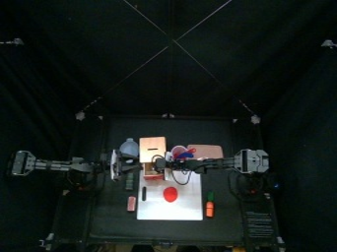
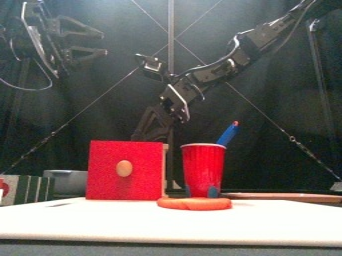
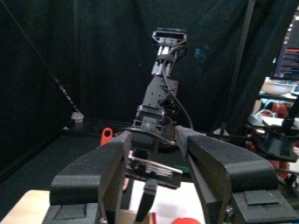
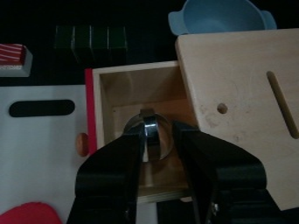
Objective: Get the cutter from the drawer then cut the dough then place the extra dough in the bowl
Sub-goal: Place the cutter on the board
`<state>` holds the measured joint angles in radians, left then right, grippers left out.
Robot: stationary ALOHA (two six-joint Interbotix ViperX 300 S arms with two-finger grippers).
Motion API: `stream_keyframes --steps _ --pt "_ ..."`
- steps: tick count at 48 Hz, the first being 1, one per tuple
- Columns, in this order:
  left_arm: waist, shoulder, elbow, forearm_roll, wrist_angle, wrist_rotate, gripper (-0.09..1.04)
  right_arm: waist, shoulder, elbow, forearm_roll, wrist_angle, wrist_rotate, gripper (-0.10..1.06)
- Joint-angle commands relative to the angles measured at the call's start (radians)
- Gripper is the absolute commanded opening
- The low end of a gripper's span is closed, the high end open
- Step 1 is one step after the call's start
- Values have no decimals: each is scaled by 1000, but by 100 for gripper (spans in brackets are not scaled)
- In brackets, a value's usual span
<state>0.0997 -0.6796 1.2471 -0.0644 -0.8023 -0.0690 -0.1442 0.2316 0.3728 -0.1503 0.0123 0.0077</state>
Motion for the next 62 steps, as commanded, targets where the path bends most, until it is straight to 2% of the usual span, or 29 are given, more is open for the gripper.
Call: stream_keyframes --steps 1,22,35,40,45,52,62 --pt "2 2 -12 -3 -6 0 83 -3 -6 -20 0 -3 2 71" --pt "3 2 6 -34 -9 -2 83 2 25 -29 -2 -2 0 68" --pt "3 0 17 -55 -6 -2 83 12 20 -49 -6 9 -14 47" --pt "3 0 20 -57 -9 -2 83 26 6 -60 -15 14 -14 44" --pt "3 2 21 -58 -6 -2 83 43 -25 -75 -37 29 -12 44" --pt "11 2 20 -60 -9 -2 83 66 -92 -80 -100 71 -6 44" --pt "17 2 21 -64 -6 0 83 71 -207 -35 -176 86 0 44"
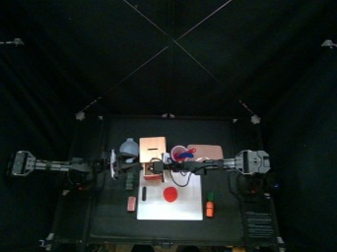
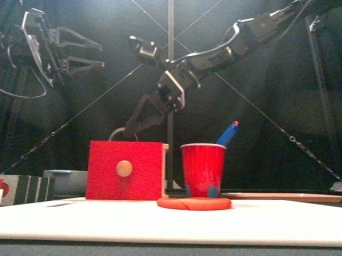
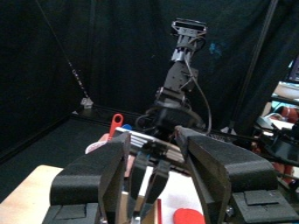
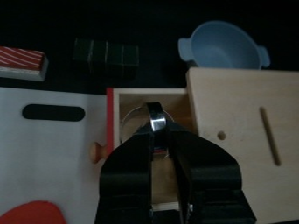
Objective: Get the cutter from the drawer then cut the dough then place the extra dough in the bowl
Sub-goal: Place the cutter on the board
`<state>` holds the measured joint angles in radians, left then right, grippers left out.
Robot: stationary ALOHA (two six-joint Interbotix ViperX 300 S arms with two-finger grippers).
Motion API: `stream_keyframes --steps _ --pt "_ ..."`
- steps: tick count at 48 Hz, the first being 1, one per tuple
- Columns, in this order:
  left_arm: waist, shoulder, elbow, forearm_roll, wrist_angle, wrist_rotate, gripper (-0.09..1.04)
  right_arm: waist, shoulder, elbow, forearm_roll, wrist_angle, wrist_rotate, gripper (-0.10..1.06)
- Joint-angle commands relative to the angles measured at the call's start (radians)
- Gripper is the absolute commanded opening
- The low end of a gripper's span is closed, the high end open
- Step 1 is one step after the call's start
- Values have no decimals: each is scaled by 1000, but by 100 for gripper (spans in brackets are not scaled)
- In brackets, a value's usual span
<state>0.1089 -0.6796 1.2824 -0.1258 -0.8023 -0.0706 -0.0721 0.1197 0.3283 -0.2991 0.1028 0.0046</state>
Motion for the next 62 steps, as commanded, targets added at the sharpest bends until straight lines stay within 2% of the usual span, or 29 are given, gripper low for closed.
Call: stream_keyframes --steps 1,11,19,24,32,46,53,62 --pt "9 2 -15 -3 -6 2 83 -2 -107 15 -32 -5 3 44" --pt "21 2 -18 -3 -9 3 83 9 -267 120 -38 -2 5 44" --pt "34 2 -26 -3 -9 3 83 86 -360 255 -35 2 9 44" --pt "40 5 -41 -3 -9 2 83 124 -387 327 -6 -3 17 44" --pt "43 21 -75 -5 -6 -3 83 158 -377 399 60 -25 21 44" --pt "41 91 -115 -38 -9 -6 83 183 -296 428 71 -121 20 44" --pt "32 117 -126 -51 -6 -8 83 207 -245 425 77 -129 21 44" --pt "32 123 -127 -61 -9 -8 83 216 -204 399 107 -129 21 44"
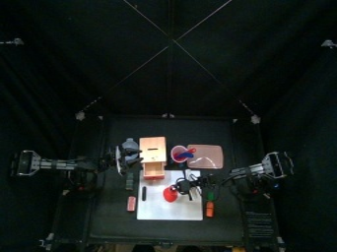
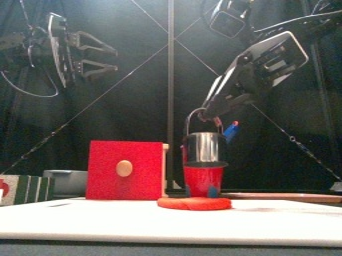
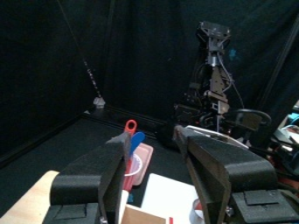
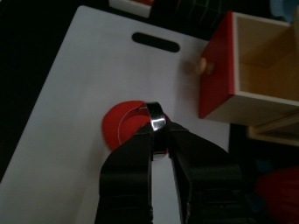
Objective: Get the cutter from the drawer then cut the dough then place the extra dough in the bowl
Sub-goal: Place the cutter on the board
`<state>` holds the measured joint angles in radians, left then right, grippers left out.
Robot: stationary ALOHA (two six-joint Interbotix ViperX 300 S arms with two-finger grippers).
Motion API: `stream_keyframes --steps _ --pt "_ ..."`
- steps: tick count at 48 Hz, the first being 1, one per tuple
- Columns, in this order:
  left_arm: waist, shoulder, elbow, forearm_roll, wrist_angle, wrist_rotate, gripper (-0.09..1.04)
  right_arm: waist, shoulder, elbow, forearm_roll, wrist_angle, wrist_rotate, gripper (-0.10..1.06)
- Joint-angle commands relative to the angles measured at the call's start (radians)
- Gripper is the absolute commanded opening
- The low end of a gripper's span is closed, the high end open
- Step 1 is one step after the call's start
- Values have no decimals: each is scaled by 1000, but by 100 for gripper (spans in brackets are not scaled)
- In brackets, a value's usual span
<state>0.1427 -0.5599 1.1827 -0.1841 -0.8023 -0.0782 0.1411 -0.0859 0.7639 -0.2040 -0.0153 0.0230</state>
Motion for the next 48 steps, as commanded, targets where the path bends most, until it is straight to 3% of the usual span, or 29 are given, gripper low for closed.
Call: stream_keyframes --steps 1,48 --pt "-2 2 -26 -5 -9 0 83 3 6 -38 12 -11 3 44" --pt "-2 2 -6 -18 -6 -2 83 -12 74 -81 0 -38 -8 44"
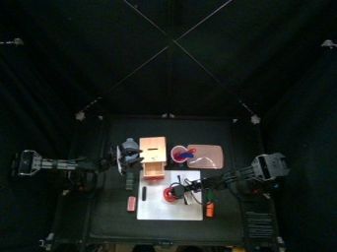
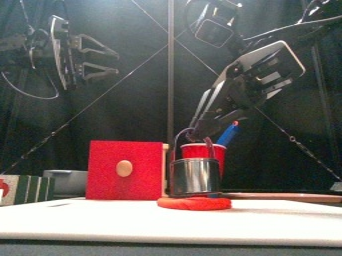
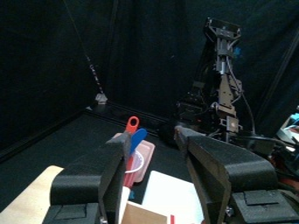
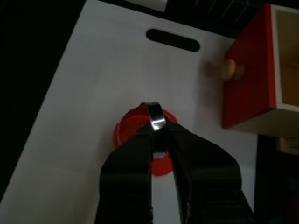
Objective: Get the cutter from the drawer then cut the dough then place the extra dough in the bowl
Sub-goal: Place the cutter on the board
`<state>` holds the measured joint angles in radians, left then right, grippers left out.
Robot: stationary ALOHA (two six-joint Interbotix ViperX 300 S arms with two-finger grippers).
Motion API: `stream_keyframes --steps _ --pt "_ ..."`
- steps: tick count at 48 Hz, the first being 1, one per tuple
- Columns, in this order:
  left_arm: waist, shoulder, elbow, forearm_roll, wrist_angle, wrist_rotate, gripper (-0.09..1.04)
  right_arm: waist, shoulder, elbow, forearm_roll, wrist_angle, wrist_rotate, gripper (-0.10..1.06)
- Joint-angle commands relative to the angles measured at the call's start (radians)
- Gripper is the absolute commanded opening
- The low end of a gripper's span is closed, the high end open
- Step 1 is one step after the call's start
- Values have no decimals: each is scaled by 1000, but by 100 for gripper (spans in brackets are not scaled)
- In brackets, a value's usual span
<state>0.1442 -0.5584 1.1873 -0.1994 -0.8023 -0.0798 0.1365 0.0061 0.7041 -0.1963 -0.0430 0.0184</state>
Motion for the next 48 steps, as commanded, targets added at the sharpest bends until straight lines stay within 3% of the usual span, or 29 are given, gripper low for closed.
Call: stream_keyframes --steps 1,21,48 --pt "-3 2 -9 -5 -6 0 83 -8 -18 -21 -11 -12 -3 44" --pt "-3 2 -2 -17 -5 0 83 -29 -14 -17 -28 -17 -3 44" --pt "-3 2 0 -29 -5 0 83 -21 34 -2 -14 -61 6 44"
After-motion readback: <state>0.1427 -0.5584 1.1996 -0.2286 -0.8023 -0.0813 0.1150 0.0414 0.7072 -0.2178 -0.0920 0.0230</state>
